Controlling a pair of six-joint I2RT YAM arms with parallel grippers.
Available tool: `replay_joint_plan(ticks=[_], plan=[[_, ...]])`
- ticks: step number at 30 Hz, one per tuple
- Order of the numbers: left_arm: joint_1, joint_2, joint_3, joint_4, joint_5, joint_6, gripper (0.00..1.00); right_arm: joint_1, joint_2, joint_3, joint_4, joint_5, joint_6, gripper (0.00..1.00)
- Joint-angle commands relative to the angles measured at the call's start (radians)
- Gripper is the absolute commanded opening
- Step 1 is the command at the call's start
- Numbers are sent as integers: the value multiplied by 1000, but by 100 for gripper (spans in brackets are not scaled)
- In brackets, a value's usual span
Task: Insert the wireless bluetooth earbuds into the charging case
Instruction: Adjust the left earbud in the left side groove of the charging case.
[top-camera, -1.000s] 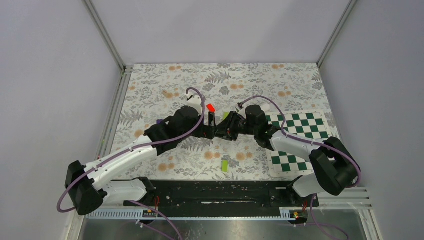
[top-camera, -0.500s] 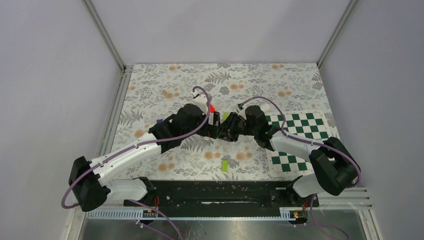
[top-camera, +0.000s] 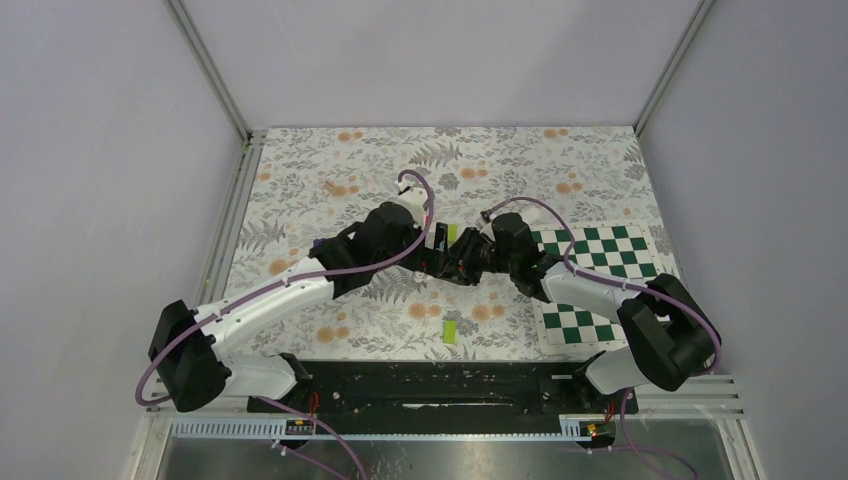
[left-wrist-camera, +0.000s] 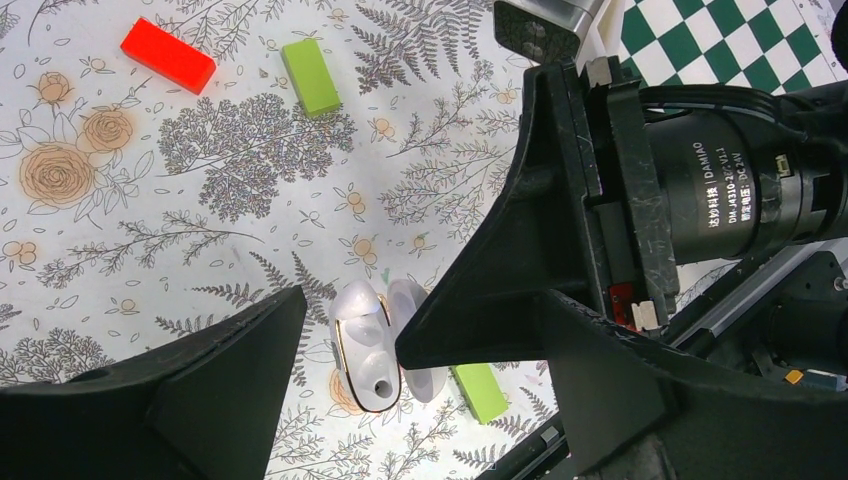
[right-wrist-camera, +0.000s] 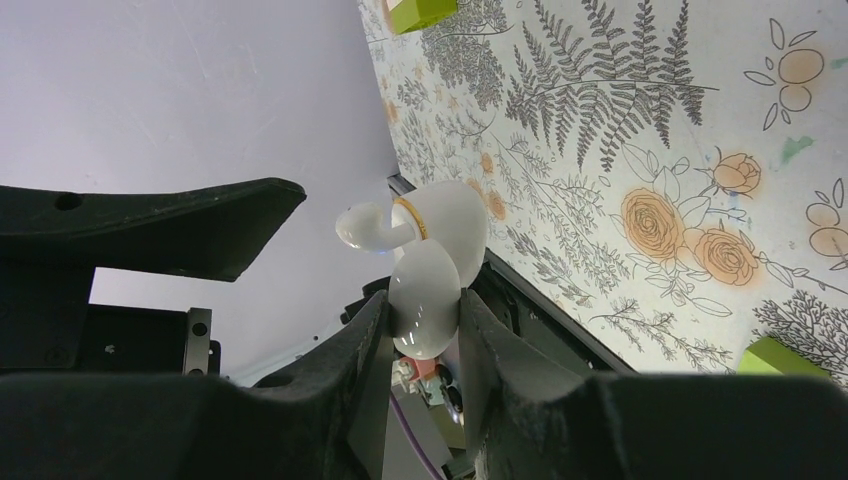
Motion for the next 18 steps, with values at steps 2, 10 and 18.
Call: replay_joint_plan(ticks=[2,10,18], plan=[[-7,47,35,36,104,8,88,15,-38,31,96,-36,11,0],[-7,67,13,65,152,-15,87,15,-37,44,90,-47,9,0],[7,33,1,64,85,-71,82,15,-46,44,79,-44,4,0]])
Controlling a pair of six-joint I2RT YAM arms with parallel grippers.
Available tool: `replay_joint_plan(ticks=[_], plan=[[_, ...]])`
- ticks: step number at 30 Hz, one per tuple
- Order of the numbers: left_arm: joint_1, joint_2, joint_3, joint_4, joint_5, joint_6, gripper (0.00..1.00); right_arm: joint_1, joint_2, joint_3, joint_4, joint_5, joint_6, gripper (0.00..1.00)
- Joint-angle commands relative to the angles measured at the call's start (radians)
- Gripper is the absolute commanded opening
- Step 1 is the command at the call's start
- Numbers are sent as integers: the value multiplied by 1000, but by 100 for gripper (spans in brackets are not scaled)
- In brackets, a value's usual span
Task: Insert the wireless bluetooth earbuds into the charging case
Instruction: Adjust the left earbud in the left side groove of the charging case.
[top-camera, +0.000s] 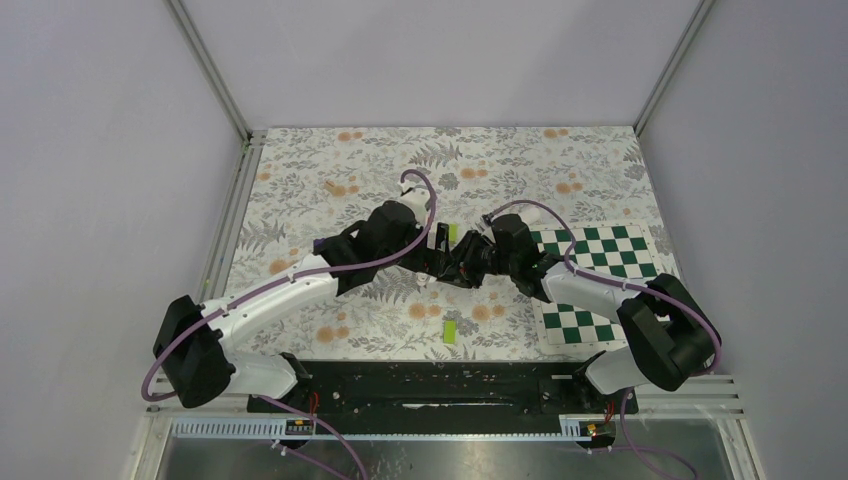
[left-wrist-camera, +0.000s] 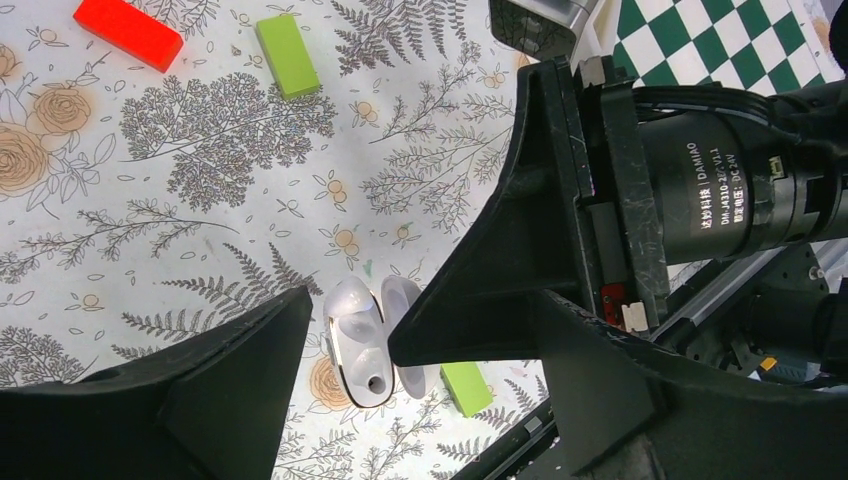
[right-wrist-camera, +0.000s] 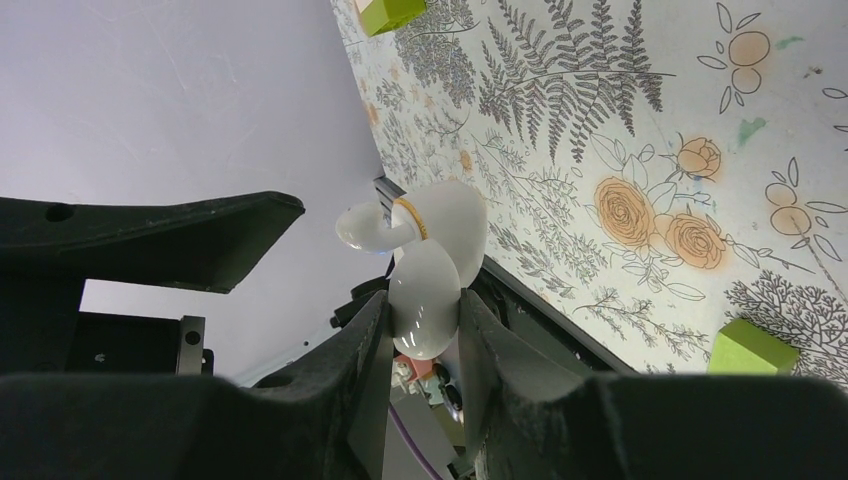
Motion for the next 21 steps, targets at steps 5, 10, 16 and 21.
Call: replay_joint_plan(ticks=[5,10,16,21], plan=[[5,-46,-14,57,-48,-75,74,20,-49,48,127,-54,1,0],[25,-91,-22,56,-105,-95,68,20,-52,48,122,-52,-1,0],[63,-96,-32,67,-76,-132,56,19,-50,44,125,-51,-2,0],[94,-75,-47,102,-11,-168,48,19,-51,45,126,-50,-2,0]])
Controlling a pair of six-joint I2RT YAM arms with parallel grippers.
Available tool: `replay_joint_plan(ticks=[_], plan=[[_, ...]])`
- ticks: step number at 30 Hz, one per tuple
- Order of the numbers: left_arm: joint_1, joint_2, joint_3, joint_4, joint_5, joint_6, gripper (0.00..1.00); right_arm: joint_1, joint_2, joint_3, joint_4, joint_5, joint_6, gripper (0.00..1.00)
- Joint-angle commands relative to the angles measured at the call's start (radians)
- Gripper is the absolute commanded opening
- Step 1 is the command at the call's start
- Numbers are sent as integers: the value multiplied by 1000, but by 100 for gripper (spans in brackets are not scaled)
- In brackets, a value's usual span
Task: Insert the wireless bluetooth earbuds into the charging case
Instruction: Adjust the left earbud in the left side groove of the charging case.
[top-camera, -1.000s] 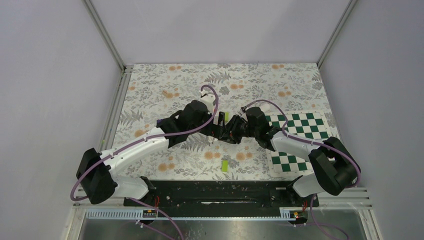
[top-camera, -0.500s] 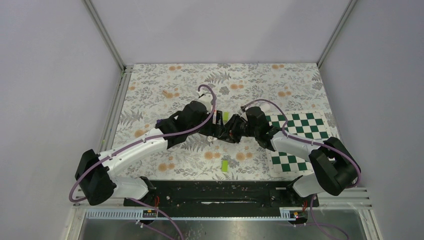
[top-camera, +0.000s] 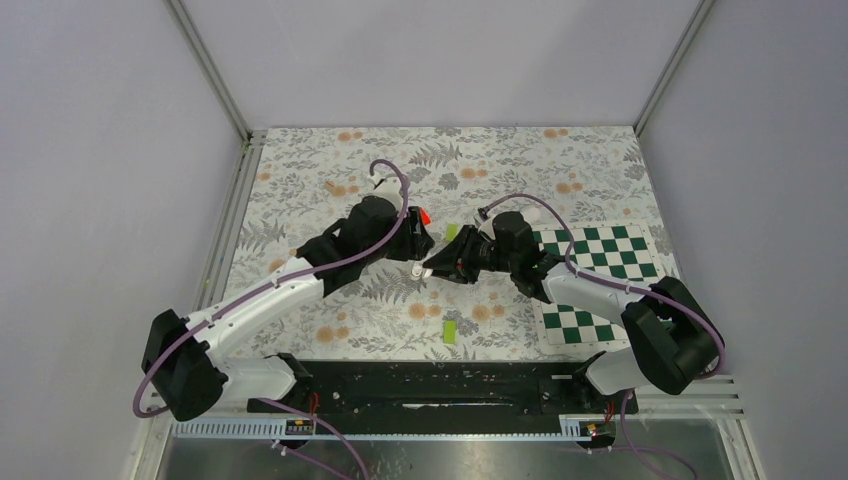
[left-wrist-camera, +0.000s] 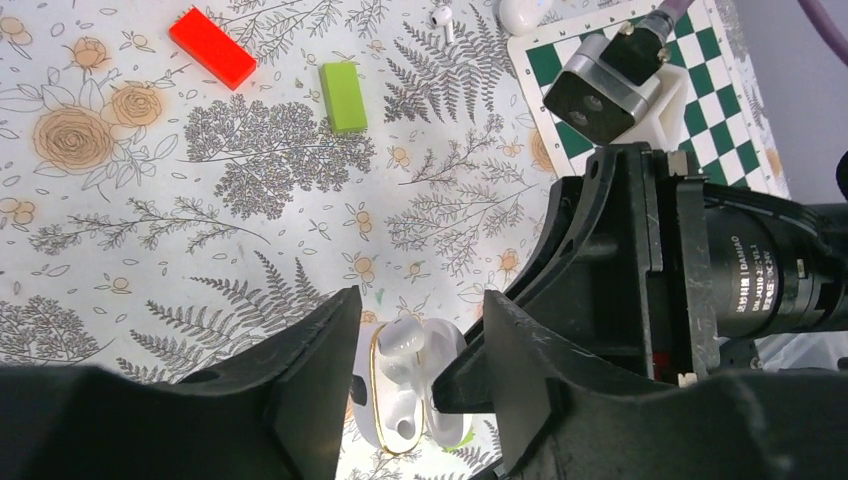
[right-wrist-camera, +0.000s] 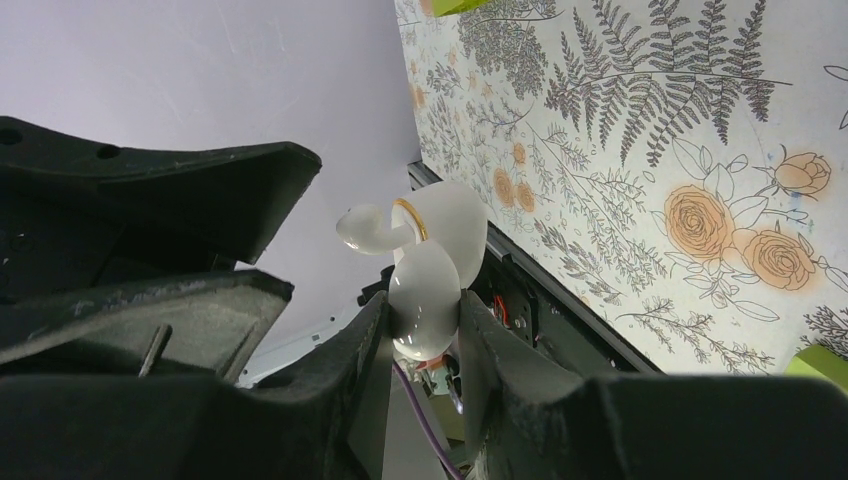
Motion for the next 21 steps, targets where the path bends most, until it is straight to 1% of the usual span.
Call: replay_joint_plan(ticks=[1,4,7,11,21], plan=[[25,4,-17,87,58,-43,47,9,-32,37,45,-22,-5,0],[31,16,-10,87,75,-46,47,8,-32,35,45,-23,-5,0],[33,25,-10,95,139,-42,47,9,-29,36,45,-21,-5,0],[33,35,-8,94,176,-47,46,8,-28,38,47,-20,-3,0],[33,22,-7,57,198,-59,46,9,-23,37,49,-18,0,0]])
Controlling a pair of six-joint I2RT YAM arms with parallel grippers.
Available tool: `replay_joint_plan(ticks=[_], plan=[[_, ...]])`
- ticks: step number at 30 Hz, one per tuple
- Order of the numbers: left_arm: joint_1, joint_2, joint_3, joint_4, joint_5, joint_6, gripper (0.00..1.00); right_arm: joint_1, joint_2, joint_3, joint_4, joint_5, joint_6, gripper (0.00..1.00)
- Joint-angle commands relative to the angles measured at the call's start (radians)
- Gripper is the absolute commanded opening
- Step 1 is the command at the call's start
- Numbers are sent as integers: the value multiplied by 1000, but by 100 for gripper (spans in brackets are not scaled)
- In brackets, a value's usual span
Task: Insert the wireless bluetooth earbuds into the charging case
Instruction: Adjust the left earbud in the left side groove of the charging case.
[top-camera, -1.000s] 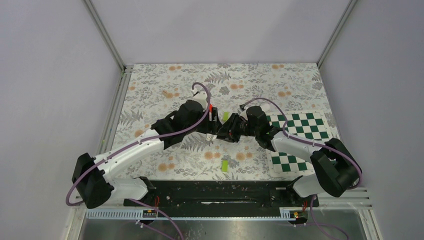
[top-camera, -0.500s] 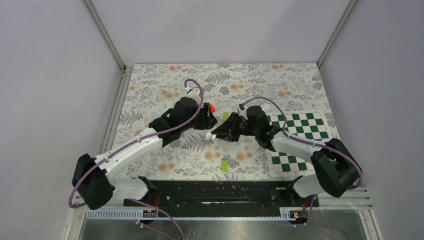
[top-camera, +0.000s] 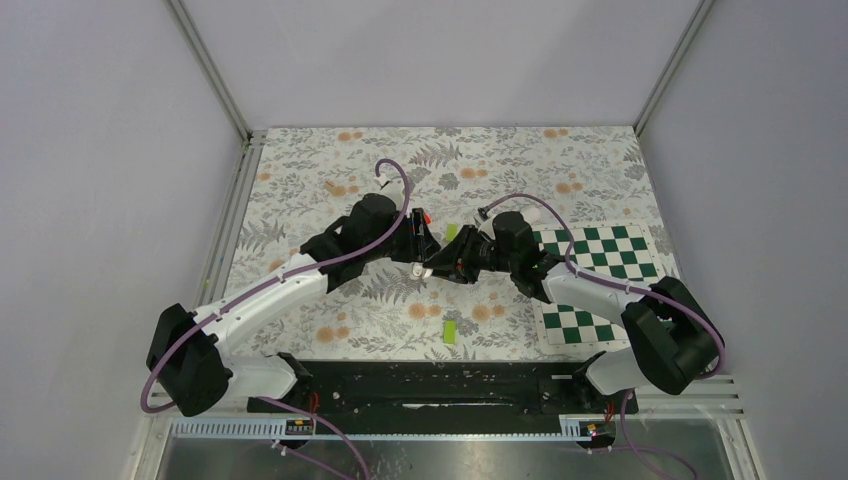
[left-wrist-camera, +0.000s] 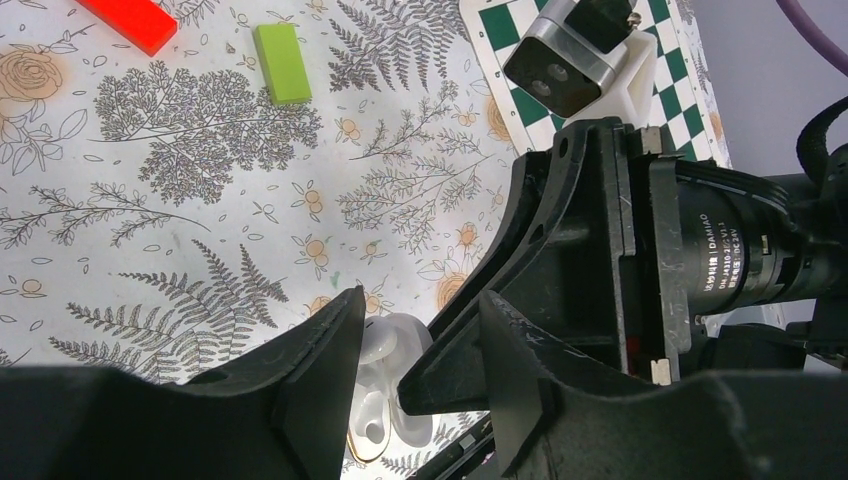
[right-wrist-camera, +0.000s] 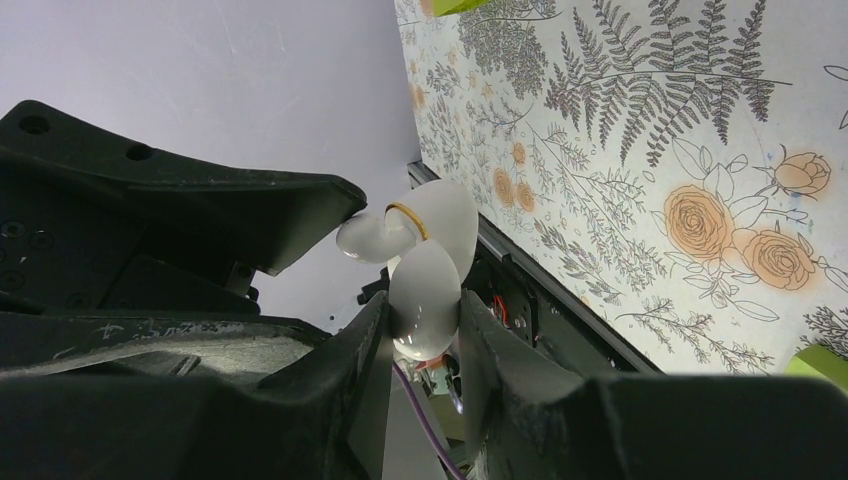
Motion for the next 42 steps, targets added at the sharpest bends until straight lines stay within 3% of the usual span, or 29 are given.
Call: replay_joint_plan(ticks=[1,9,42], plan=[[2,-12,7,11,40,-14,46,9,-22,37,48,-19,-1,0],[1,-26,-1,-24,-12,-13,46,8,-24,37,46,-17,-1,0],[2,-44,-18,-107,-1,-43,45,9,-18,54,30,-12,-4,0]])
